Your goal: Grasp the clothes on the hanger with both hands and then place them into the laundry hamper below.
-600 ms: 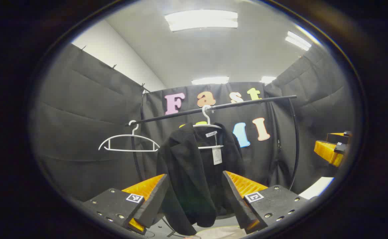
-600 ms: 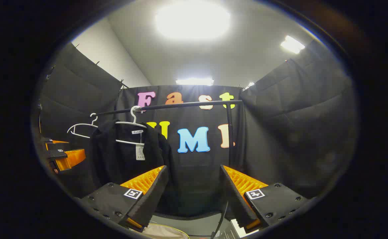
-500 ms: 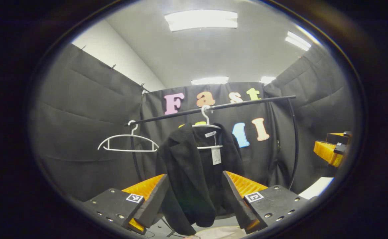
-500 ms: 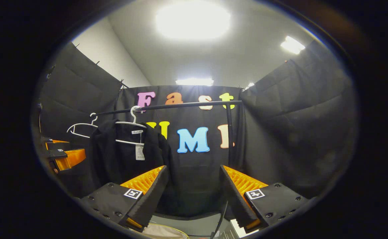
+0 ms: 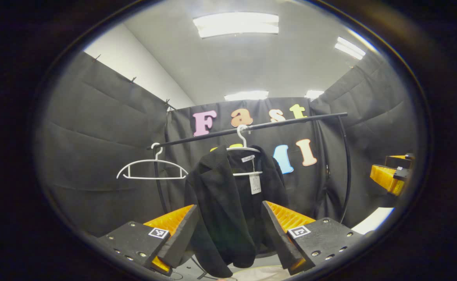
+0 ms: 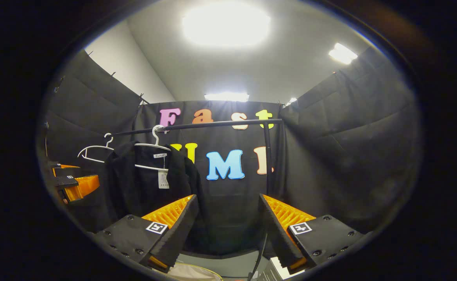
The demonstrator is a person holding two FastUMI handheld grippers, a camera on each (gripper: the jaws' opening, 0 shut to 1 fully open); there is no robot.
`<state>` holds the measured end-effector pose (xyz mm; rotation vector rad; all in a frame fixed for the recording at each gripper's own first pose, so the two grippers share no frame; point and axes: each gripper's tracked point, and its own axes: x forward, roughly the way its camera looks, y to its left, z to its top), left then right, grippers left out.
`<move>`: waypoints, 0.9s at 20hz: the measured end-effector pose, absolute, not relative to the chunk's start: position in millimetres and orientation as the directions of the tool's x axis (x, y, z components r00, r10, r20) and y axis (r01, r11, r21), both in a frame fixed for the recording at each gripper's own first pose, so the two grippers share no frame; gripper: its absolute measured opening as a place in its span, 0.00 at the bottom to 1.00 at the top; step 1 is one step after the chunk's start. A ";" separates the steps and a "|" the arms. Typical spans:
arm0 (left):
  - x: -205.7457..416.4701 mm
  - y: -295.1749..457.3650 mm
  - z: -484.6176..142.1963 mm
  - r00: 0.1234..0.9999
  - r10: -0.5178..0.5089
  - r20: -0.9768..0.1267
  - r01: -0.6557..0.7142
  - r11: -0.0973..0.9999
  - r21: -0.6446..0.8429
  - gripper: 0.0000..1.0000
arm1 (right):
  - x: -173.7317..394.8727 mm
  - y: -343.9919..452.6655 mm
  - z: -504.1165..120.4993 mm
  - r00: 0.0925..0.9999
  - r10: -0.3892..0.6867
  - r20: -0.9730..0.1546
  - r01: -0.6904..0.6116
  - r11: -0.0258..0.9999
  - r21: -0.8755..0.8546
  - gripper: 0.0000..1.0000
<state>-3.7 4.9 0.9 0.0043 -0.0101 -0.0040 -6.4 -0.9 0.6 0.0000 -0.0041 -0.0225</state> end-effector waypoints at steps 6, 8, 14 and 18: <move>-3.2 9.6 2.2 1.000 -0.013 0.011 0.013 1.000 0.002 0.94 | -7.9 7.5 4.7 1.000 -0.023 0.015 0.023 1.000 -0.004 0.96; 0.0 13.9 1.9 1.000 -0.015 0.011 0.015 1.000 -0.002 0.94 | -7.0 13.1 5.8 1.000 -0.021 0.017 0.022 1.000 -0.009 0.96; 12.7 29.9 7.5 0.999 -0.030 0.036 0.031 0.999 -0.014 0.94 | -0.4 41.5 7.4 1.000 0.004 0.022 -0.004 1.000 -0.007 0.96; 22.5 35.4 15.8 0.999 -0.034 0.039 0.035 0.999 -0.020 0.94 | 11.8 62.0 13.0 0.998 0.045 0.031 -0.045 0.999 -0.004 0.96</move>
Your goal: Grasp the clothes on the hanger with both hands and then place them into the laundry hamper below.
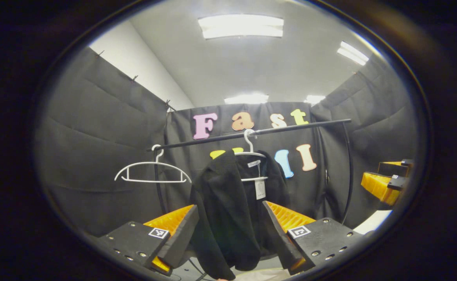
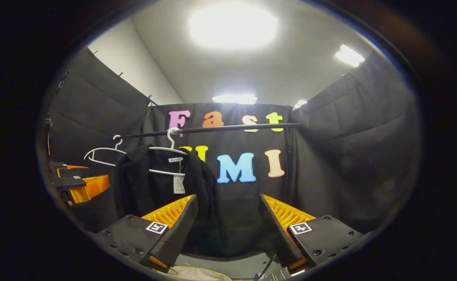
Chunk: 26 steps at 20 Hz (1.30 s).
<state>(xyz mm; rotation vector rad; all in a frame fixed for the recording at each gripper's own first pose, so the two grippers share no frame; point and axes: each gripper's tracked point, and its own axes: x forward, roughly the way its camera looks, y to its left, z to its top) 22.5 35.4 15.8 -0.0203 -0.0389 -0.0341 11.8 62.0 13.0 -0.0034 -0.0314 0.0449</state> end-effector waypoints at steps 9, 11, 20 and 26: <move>61.4 34.6 14.7 0.999 0.017 0.031 -0.016 0.999 -0.028 0.94 | 72.5 103.4 20.0 0.984 0.163 0.073 -0.164 0.986 0.018 0.96; 74.6 30.4 11.0 0.999 0.032 0.019 -0.031 0.999 -0.020 0.94 | 89.8 110.5 14.5 0.980 0.191 0.062 -0.193 0.981 0.023 0.97; 137.9 10.8 -4.3 0.997 0.075 -0.015 -0.074 0.997 0.017 0.94 | 166.9 130.8 -12.5 0.962 0.274 0.012 -0.274 0.960 0.059 0.97; 177.5 9.1 -22.2 0.992 0.119 -0.036 -0.118 0.992 0.040 0.94 | 206.8 146.6 -36.3 0.942 0.335 -0.028 -0.332 0.939 0.089 0.97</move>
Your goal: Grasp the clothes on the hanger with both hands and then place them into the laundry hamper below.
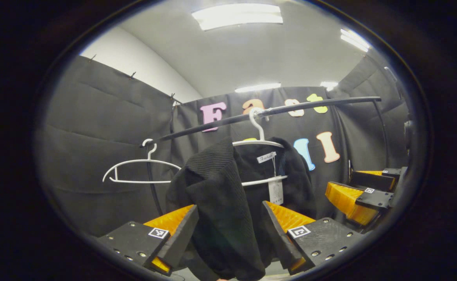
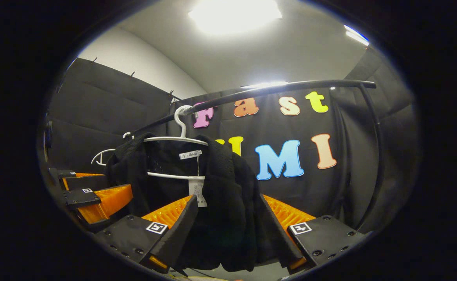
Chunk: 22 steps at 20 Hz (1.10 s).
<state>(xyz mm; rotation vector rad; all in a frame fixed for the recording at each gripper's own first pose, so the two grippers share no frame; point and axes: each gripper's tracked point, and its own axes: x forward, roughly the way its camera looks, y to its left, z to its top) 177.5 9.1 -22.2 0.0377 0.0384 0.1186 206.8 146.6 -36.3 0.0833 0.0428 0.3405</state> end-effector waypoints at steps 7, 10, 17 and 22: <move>218.7 10.8 -42.2 0.982 0.181 -0.055 -0.177 0.982 0.065 0.94 | 253.0 170.5 -56.6 0.918 0.393 -0.047 -0.386 0.916 0.108 0.98; 231.3 9.8 -49.4 0.977 0.202 -0.067 -0.197 0.978 0.071 0.94 | 265.1 175.6 -67.2 0.911 0.409 -0.059 -0.400 0.909 0.116 0.97; 251.3 14.3 -57.9 0.963 0.262 -0.056 -0.257 0.962 0.088 0.94 | 296.4 192.9 -85.0 0.909 0.409 -0.076 -0.396 0.907 0.143 0.97; 260.2 17.8 -61.2 0.949 0.312 -0.045 -0.305 0.945 0.114 0.94 | 317.0 203.1 -98.0 0.917 0.385 -0.103 -0.366 0.916 0.162 0.97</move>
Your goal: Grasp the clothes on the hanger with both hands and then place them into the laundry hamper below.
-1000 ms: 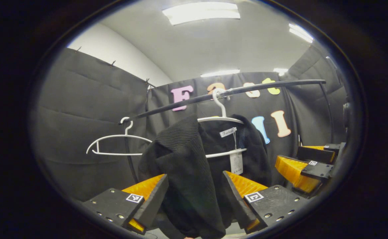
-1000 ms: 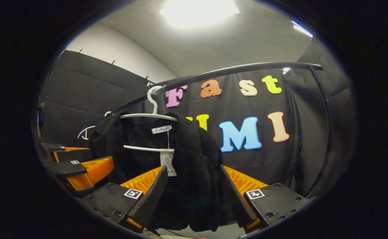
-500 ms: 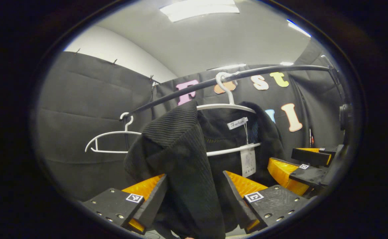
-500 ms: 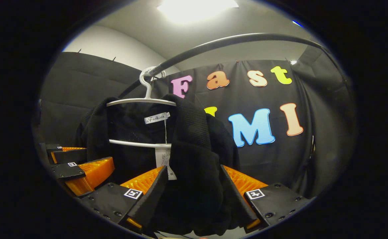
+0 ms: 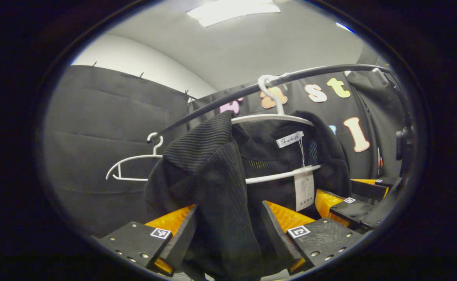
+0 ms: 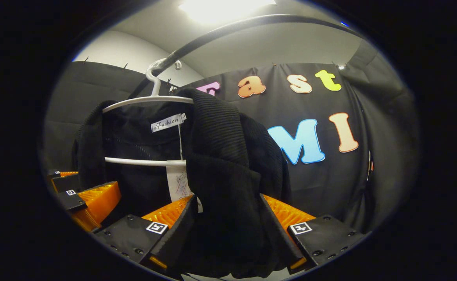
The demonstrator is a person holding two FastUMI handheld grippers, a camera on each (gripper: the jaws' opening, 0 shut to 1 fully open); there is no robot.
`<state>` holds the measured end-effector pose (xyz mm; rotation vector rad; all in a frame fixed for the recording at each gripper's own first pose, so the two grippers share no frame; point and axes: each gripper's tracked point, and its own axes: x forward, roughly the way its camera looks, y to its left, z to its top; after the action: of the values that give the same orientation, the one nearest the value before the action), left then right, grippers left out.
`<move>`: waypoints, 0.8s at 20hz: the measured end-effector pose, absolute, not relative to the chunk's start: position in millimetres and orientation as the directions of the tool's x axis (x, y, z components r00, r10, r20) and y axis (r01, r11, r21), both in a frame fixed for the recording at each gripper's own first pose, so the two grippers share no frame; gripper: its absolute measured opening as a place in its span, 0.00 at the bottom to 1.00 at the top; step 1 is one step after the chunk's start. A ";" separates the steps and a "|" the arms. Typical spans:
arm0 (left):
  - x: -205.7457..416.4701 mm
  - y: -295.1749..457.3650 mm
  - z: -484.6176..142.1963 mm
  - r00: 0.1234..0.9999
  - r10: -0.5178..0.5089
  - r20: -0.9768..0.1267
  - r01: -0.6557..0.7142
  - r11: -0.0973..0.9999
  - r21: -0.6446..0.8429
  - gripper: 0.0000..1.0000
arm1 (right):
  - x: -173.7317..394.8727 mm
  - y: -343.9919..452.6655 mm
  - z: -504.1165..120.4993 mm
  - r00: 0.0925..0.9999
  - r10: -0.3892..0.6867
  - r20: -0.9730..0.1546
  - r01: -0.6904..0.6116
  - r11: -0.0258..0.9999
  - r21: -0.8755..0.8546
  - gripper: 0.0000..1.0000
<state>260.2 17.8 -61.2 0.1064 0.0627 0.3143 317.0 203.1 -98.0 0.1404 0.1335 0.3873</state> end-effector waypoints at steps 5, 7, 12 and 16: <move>254.4 31.7 -60.2 0.938 0.345 -0.032 -0.340 0.934 0.111 0.43 | 321.2 210.6 -91.4 0.906 0.414 -0.087 -0.397 0.904 0.161 0.46; 252.5 30.0 -57.6 0.949 0.313 -0.031 -0.309 0.947 0.092 0.24 | 319.8 202.4 -86.7 0.914 0.400 -0.062 -0.386 0.908 0.165 0.12; 241.6 21.4 -47.2 0.970 0.239 -0.032 -0.236 0.969 0.073 0.05 | 320.3 187.4 -63.4 0.923 0.384 -0.005 -0.378 0.912 0.156 0.02; 238.4 23.5 -29.8 0.976 0.216 -0.004 -0.215 0.973 0.086 0.02 | 324.9 166.9 -34.8 0.941 0.332 0.060 -0.337 0.934 0.121 0.02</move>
<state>238.4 23.5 -29.8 0.0850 0.0134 0.2179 324.9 166.9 -34.8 0.1305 -0.0386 0.3426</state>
